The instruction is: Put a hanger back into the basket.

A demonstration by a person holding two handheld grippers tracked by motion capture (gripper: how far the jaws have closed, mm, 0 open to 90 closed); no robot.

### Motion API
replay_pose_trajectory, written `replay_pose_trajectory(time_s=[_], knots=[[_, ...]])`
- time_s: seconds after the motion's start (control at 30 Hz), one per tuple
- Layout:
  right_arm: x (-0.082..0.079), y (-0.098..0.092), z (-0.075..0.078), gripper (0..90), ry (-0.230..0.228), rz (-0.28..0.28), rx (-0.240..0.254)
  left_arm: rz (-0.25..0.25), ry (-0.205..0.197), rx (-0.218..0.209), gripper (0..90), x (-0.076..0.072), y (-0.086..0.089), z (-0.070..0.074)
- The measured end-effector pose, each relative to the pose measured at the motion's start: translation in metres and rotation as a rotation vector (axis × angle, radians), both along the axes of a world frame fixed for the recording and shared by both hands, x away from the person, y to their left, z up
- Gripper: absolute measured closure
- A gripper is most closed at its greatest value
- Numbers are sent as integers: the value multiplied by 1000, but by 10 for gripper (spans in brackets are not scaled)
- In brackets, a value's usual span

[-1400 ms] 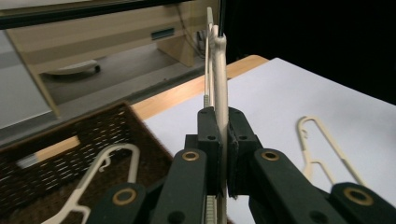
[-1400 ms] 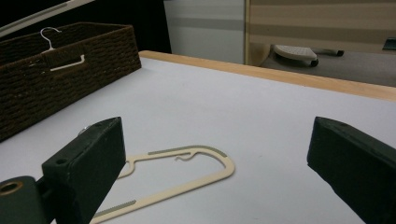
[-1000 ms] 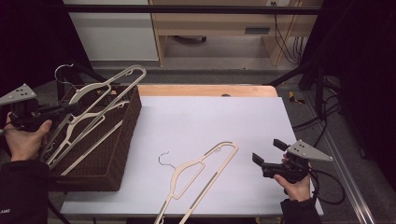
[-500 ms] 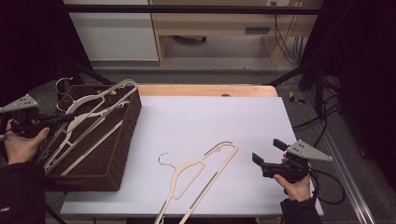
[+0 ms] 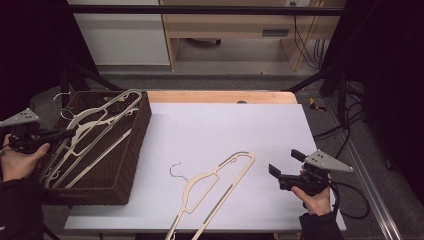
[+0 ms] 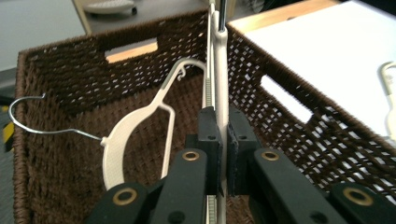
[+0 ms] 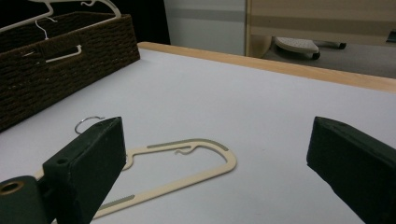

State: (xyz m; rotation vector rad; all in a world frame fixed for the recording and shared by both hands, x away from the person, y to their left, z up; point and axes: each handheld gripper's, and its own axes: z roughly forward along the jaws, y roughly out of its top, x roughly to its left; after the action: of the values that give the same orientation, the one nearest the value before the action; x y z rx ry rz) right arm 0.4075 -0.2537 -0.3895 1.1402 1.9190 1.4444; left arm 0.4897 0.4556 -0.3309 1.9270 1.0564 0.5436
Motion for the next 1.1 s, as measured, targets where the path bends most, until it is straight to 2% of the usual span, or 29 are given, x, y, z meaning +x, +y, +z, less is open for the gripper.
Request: replay_pose_trajectory(time_s=[0.07,0.23,0.27,0.33,0.37,0.5,0.53,0.6,0.63,0.67,0.73,0.77,0.83,0.87,0.9,0.97,1.03,1.07,1.1], knots=[[0,0,0,50,2,-2,1,24,27,47,862,6,-7,-5],[0,0,0,50,-1,-1,4,29,68,67,862,13,-14,-15],[0,0,0,50,-1,-2,4,18,88,75,862,16,-19,-19],[0,0,0,50,-2,-1,1,17,104,74,861,17,-21,-22],[-1,0,1,50,-2,0,0,25,109,78,860,18,-23,-25],[-1,1,3,50,-8,4,4,65,169,65,857,21,-19,-39],[-1,1,3,50,-8,4,4,65,169,65,852,21,-19,-39],[-1,2,4,50,-11,8,2,132,184,63,835,22,-13,-46],[-1,2,4,50,-11,8,2,132,184,63,828,22,-13,-46],[0,2,4,50,-12,5,2,152,196,56,828,23,-12,-47],[0,4,5,50,-14,13,1,201,227,72,802,24,-10,-47],[1,4,5,50,-13,13,1,226,221,82,764,25,-10,-47],[2,5,5,51,-17,12,1,238,224,93,700,24,-8,-47],[2,5,5,51,-17,12,1,256,227,80,700,24,-8,-48],[3,7,6,51,-15,10,-1,287,226,65,657,21,-6,-48],[3,8,6,51,-15,14,0,294,220,68,631,21,-5,-48],[5,10,8,51,-17,17,-1,298,219,52,613,17,-3,-46],[5,10,9,51,-20,19,-1,316,190,39,588,14,-3,-44],[6,12,10,51,-24,19,2,311,163,31,560,12,-3,-41]])
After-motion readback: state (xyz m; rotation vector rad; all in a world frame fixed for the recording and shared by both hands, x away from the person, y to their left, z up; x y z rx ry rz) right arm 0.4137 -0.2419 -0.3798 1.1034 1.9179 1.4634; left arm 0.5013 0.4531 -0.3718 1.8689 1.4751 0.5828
